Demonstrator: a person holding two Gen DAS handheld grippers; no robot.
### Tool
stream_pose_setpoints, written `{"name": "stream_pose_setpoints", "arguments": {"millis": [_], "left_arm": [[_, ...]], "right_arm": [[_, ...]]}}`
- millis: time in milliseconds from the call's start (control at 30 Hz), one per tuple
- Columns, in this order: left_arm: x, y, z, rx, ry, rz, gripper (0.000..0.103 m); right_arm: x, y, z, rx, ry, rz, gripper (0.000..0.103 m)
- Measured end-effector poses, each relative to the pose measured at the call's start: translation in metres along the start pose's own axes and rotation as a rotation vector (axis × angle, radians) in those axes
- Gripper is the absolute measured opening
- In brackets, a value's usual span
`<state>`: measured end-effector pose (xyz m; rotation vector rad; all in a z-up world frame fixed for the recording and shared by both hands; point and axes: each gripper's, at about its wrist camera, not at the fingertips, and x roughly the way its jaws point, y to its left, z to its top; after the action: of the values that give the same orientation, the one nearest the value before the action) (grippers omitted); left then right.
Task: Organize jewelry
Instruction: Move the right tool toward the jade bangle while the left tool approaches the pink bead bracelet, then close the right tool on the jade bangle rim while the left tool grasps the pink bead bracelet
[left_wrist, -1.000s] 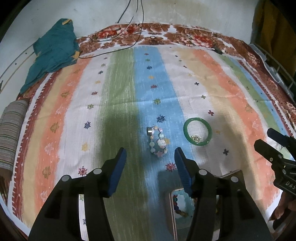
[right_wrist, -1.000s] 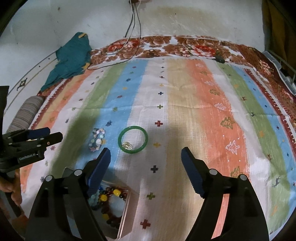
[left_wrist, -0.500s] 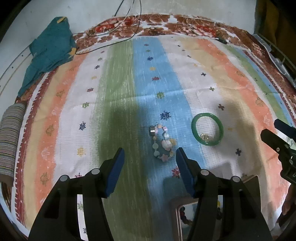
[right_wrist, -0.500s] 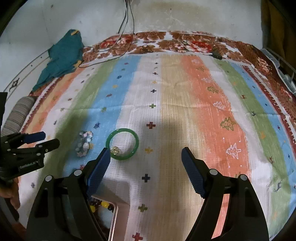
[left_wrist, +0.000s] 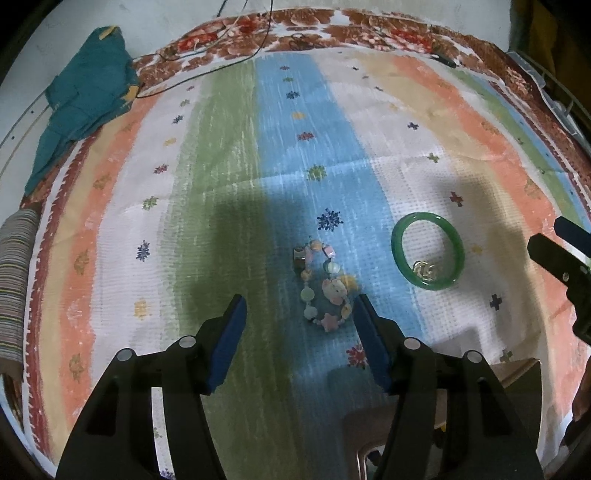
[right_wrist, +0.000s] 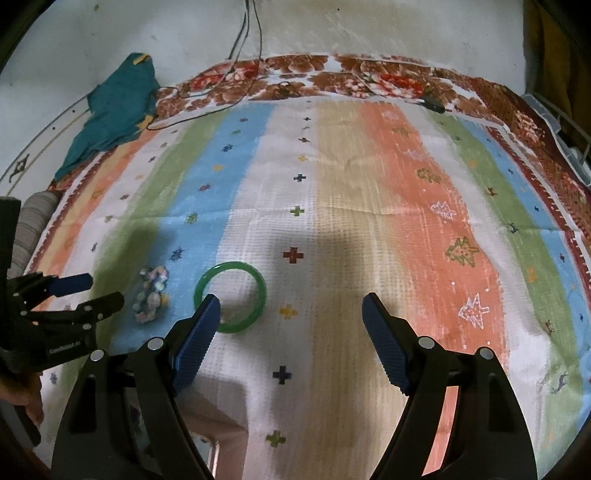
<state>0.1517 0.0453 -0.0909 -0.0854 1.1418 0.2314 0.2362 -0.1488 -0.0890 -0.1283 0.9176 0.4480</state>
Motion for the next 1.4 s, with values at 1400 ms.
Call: {"name": "stream_pose_setpoints", "arguments": {"millis": [1400], "left_arm": [[0.056, 0.015, 0.009, -0.010, 0.103, -0.039, 0.036]], "right_arm": [[0.085, 0.022, -0.002, -0.082, 0.166, -0.010, 0.055]]}}
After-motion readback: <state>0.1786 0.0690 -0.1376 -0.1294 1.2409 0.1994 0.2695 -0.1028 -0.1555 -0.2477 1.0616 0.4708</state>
